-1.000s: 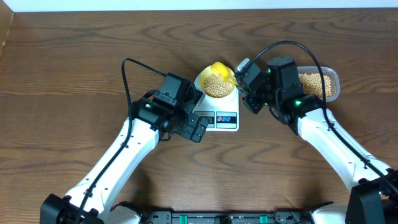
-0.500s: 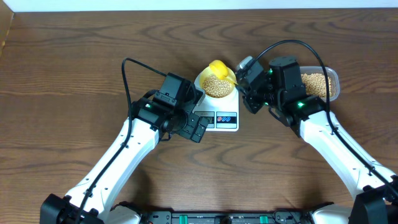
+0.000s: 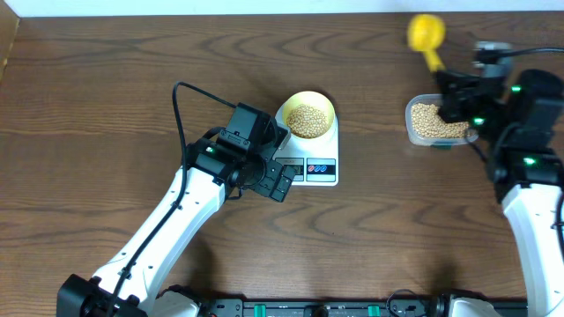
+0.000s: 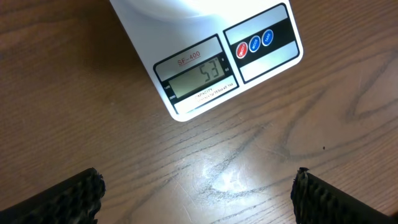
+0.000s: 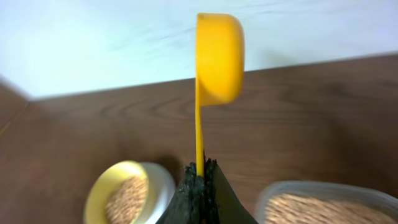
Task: Scoop item into bowl and weigh 50g on scale
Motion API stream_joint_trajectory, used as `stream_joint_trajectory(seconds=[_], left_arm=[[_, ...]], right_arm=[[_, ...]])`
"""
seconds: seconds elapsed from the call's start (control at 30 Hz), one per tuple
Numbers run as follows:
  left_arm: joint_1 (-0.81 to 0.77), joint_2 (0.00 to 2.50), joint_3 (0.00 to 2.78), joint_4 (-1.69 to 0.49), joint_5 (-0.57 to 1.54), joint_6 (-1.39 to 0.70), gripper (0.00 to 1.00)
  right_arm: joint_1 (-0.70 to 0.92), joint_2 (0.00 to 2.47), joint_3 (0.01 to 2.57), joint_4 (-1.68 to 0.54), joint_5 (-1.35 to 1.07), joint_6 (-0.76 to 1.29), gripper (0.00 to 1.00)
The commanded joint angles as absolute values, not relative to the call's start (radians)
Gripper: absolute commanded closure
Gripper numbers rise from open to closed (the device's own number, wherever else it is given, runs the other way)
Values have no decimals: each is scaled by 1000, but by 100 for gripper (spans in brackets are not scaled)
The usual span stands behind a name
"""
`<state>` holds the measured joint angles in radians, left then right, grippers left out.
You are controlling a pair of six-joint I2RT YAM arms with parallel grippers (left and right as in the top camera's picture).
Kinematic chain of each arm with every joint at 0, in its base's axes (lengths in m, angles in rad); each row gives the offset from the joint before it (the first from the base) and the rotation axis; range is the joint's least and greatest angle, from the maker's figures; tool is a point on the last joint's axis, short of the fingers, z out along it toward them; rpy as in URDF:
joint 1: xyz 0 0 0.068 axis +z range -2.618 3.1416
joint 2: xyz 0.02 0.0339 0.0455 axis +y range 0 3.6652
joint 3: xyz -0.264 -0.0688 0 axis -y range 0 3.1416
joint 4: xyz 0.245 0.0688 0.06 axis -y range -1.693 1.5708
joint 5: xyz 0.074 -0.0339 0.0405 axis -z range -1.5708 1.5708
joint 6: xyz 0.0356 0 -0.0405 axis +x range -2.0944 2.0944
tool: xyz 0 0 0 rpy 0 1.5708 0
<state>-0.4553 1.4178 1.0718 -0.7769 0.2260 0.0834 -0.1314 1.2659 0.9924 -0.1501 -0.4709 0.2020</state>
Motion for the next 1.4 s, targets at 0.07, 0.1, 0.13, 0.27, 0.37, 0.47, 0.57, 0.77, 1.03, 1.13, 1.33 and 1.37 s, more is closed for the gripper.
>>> stream_joint_trajectory(seconds=[0.07, 0.1, 0.13, 0.27, 0.37, 0.47, 0.57, 0.77, 1.03, 1.13, 1.33, 1.37], left_arm=[[-456, 1425, 1062, -776, 216, 97, 2], [-456, 1425, 1062, -776, 216, 97, 2], [-456, 1425, 1062, -776, 216, 97, 2], [-456, 1425, 1062, -776, 216, 97, 2], [-456, 1425, 1062, -776, 216, 97, 2], [-456, 1425, 1062, -776, 216, 97, 2], [-456, 1425, 1062, -776, 216, 97, 2], [-456, 1425, 1062, -776, 216, 97, 2], [-456, 1425, 1062, -776, 216, 97, 2], [-456, 1425, 1062, -776, 216, 97, 2], [-456, 1425, 1062, -776, 216, 97, 2], [-456, 1425, 1062, -776, 216, 97, 2]], right_arm=[[-250, 1262, 1000, -153, -469, 265, 99], [-263, 1263, 1000, -153, -438, 265, 99], [-270, 1264, 1000, -153, -400, 265, 99], [-303, 1264, 1000, -158, -259, 315, 99], [-330, 1264, 1000, -162, -255, 322, 99], [-343, 1264, 1000, -160, -232, 322, 99], [-345, 1264, 1000, -132, -212, 323, 99], [-344, 1293, 1000, 192, -198, 376, 99], [-344, 1457, 1000, 709, -413, 449, 99], [-336, 1462, 1000, 649, -601, 403, 99], [-212, 1464, 1000, 368, -727, 107, 99], [-176, 1465, 1000, 315, -737, 61, 99]])
